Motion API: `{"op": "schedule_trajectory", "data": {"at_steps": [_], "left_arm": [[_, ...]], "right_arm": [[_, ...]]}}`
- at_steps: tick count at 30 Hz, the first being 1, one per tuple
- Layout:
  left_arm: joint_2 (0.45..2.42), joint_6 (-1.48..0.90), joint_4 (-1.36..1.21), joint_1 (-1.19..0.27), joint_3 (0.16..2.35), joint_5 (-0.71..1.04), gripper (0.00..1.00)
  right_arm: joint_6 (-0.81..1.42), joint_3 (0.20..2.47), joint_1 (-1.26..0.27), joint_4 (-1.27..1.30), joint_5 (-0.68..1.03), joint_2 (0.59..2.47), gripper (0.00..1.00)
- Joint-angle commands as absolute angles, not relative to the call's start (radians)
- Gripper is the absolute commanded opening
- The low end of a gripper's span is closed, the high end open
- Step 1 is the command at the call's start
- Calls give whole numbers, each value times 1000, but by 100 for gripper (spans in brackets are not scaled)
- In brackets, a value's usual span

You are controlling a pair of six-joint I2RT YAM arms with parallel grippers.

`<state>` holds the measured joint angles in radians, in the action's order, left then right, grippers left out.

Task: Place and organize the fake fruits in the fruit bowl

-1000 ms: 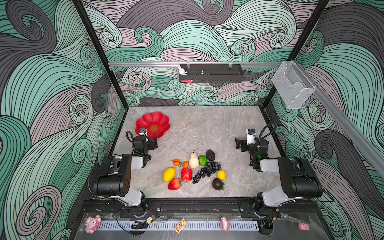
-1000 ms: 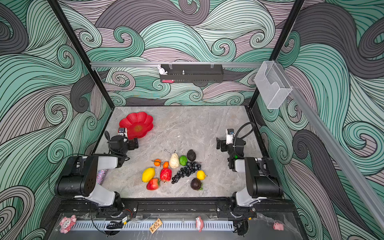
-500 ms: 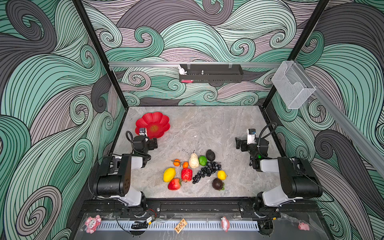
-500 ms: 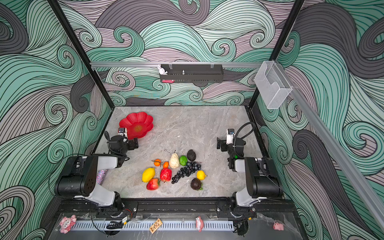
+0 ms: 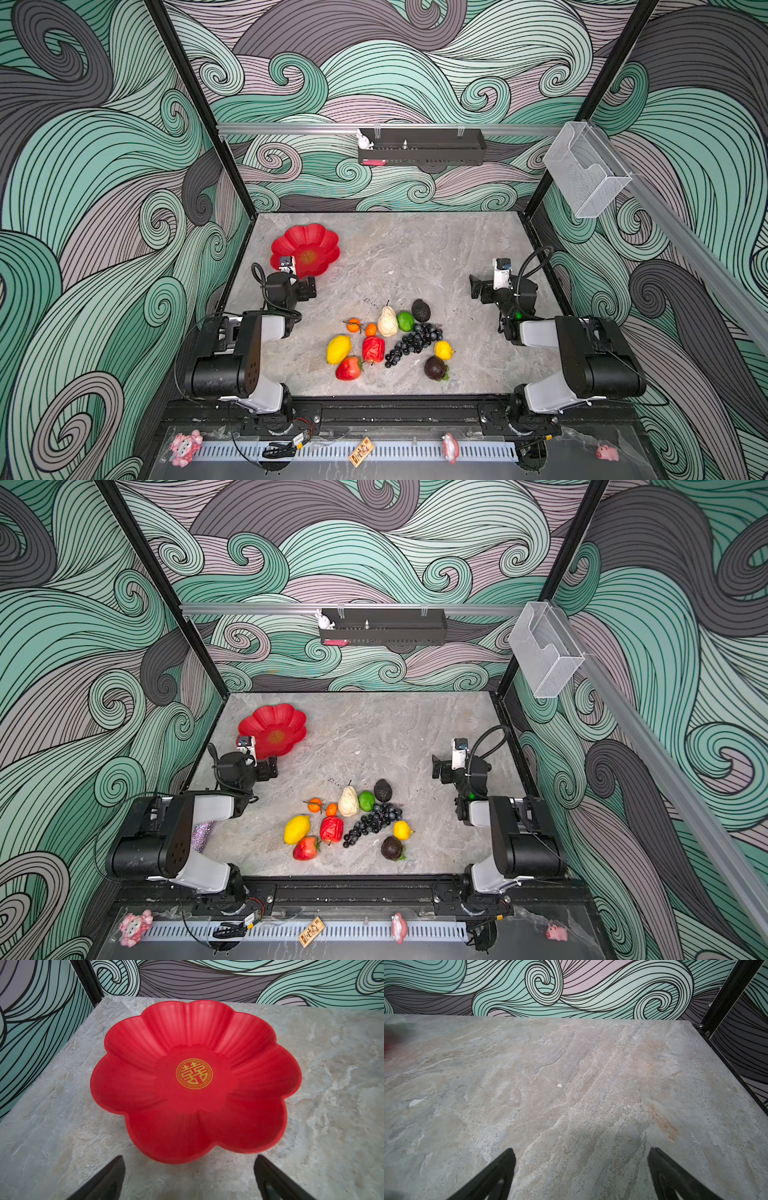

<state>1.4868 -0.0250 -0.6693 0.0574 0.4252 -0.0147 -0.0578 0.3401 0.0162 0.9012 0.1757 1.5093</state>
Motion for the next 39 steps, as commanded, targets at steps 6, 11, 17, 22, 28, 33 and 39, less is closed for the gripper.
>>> {"op": "schedule_trajectory", "data": {"at_steps": [6,11,17,22,28,33,39], "left_arm": [[1213,-39,-318,-53,535,-295,99],[1060,-139,-146,-134,607,-354,99],[1031,-397,97,-141,750,-339,99],[1046,-596,194,-135,810,-280,99],[1261,-460,402,-136,1038,-88,99],[1545,-394,703,-167,1312,-168,96],[1831,-340,953,-236,1604,-286,87]], "right_arm": [[-89,338,-32,707,162,1210,100],[-13,425,-61,507,140,1045,100],[439,561,-60,130,-41,890,100],[606,560,-54,71,83,811,100],[539,653,-77,-140,244,830,100],[501,675,-89,-326,288,800,100],[499,662,-115,-459,359,743,100]]}}
